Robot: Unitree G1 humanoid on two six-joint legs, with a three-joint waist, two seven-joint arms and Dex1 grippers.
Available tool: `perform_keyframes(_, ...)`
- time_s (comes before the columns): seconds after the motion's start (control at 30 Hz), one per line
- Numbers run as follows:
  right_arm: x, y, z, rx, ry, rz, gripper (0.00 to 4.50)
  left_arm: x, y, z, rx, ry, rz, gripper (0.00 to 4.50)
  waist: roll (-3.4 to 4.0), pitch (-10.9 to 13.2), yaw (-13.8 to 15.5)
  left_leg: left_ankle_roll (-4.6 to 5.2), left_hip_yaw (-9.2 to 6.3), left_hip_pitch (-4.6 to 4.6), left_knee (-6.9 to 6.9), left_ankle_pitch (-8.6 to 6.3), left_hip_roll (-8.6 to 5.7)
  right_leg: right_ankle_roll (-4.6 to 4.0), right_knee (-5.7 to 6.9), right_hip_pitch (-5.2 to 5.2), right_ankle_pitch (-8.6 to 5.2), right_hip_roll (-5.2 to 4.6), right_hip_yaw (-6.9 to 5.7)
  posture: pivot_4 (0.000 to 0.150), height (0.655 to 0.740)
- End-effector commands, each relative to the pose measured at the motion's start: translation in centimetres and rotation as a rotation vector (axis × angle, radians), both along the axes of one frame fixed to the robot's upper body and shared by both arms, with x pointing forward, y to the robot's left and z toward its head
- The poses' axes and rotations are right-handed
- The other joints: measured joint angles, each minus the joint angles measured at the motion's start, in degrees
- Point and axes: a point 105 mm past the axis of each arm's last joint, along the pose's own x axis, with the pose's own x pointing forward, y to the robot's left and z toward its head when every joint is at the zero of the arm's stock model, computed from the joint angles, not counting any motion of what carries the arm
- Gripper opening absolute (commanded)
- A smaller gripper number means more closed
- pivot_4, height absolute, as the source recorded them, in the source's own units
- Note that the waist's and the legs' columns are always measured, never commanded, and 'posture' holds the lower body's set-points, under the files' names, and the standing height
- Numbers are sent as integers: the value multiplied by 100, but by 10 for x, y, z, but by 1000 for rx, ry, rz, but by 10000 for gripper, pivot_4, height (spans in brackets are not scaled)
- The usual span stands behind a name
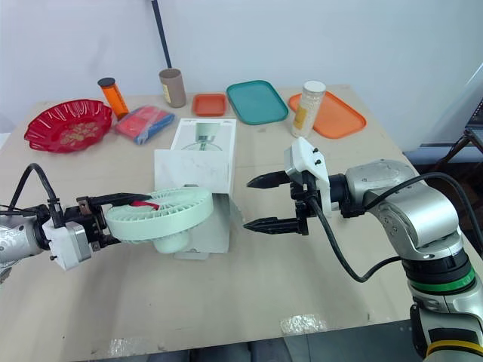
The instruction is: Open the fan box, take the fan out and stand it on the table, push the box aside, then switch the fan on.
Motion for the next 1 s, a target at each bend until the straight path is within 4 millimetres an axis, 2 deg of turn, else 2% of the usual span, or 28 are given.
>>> perform_keyframes(0.03, -1, 0, 8, 11, -46, 4, 45000, -4, -1, 24, -74, -6, -1, 20329, 0, 0, 0, 0, 0, 0, 0, 0, 0, 0, 0, 0, 0, 0, 0, 1500, 7400)
perform_keyframes(0.23, -1, 0, 7, 11, -47, 4, 45000, -6, -3, 40, -137, 90, 15, 20329, 0, 1, 0, 1, 0, 0, 0, 0, 1, 0, 0, 0, 0, 2, 1, 1500, 7400)
perform_keyframes(0.5, -1, 0, 5, 9, -45, 5, 45000, -5, 4, 52, -237, 268, 99, 20329, 0, 1, -2, 1, 0, 0, 0, -1, 2, 1, -1, 0, -1, 4, 2, 1500, 7400)
perform_keyframes(0.73, -3, 1, 5, 18, -39, 16, 45000, -13, 6, 64, -275, 377, 147, 20329, -1, 2, -1, 2, -1, -1, 1, -1, 2, 1, -2, 0, -1, 4, 3, 1500, 7400)
perform_keyframes(1.0, -9, 10, 4, 51, 1, 63, 45000, -28, 21, 73, -373, 487, 300, 20329, -1, 3, -13, 2, 1, 0, -1, -1, 5, 0, -3, -2, -2, 8, 6, 1500, 7400)
